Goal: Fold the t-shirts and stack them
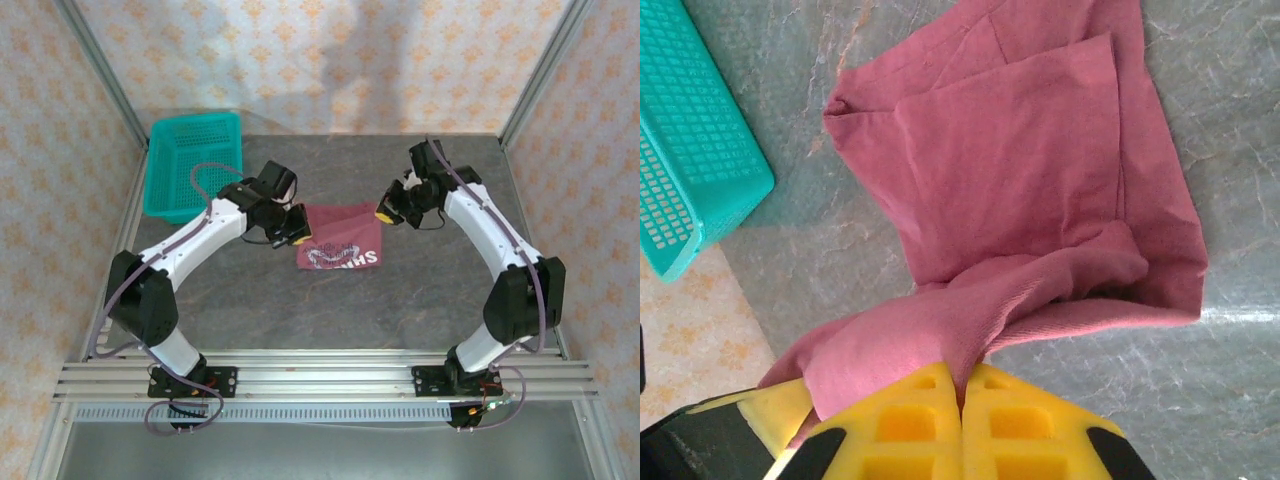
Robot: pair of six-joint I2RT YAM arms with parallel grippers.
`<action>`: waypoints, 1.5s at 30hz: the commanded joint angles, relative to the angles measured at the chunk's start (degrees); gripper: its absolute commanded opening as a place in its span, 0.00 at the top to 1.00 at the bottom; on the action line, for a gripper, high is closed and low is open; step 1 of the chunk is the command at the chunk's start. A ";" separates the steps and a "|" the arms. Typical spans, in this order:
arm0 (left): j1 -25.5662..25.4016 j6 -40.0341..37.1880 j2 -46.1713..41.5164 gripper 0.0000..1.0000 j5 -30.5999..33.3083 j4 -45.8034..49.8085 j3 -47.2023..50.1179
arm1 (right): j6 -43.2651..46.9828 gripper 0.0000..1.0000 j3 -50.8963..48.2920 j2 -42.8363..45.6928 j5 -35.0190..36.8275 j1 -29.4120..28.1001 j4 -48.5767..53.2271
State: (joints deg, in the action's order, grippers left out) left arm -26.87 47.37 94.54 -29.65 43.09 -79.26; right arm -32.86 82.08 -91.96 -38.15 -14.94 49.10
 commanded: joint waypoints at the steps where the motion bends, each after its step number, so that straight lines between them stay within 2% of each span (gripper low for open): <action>1: 1.66 -2.55 2.12 1.00 -1.13 1.76 -2.53 | 2.48 1.00 3.04 -2.75 -0.33 0.66 0.77; 13: 5.24 -5.25 12.88 1.00 -2.54 2.53 -11.42 | 3.51 1.00 9.88 -13.31 0.03 2.72 0.12; 27: 10.23 -8.00 28.61 1.00 -2.88 4.19 -23.66 | 3.35 1.00 23.00 -30.43 0.76 3.41 0.49; 28: 10.58 -8.15 30.03 0.98 -2.87 4.30 -25.49 | 2.89 0.98 24.63 -32.27 0.54 3.58 0.36; 30: 11.19 -8.31 33.94 0.86 -3.63 6.46 -30.97 | 2.61 0.91 30.22 -36.41 0.62 3.75 1.84; 31: 11.31 -8.22 35.60 0.73 -4.48 7.47 -34.92 | 2.71 0.88 34.21 -38.80 1.05 3.90 3.41; 32: 11.32 -8.47 37.10 0.59 -4.51 8.85 -38.62 | 1.92 0.80 38.52 -40.88 1.38 4.31 4.85; 34: 11.48 -8.04 38.68 0.42 -3.92 10.85 -45.05 | 0.07 0.61 45.78 -43.49 -0.15 4.97 4.52; 35: 11.58 -7.22 39.00 0.37 -4.30 10.85 -47.47 | -0.35 0.57 49.88 -44.35 1.09 5.39 5.81; 37: 11.84 -6.31 38.99 0.32 -4.23 11.69 -52.70 | 0.26 0.52 56.62 -44.82 3.28 6.25 8.49; 40: 11.93 -6.34 36.39 0.29 -3.04 12.74 -57.10 | 3.28 0.47 58.62 -41.83 6.74 6.98 11.78; 42: 11.92 -7.12 32.78 0.21 -2.24 12.27 -56.21 | 6.37 0.45 56.20 -38.17 9.35 7.04 14.18; 45: 11.93 -10.19 26.01 0.19 -0.42 12.43 -52.89 | 9.92 0.37 43.31 -27.48 11.31 6.88 10.10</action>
State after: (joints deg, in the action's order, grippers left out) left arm -15.22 39.97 128.35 -32.16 53.25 -133.43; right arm -27.40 132.05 -128.60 -31.16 -7.42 56.99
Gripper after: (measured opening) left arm 0.806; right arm 0.609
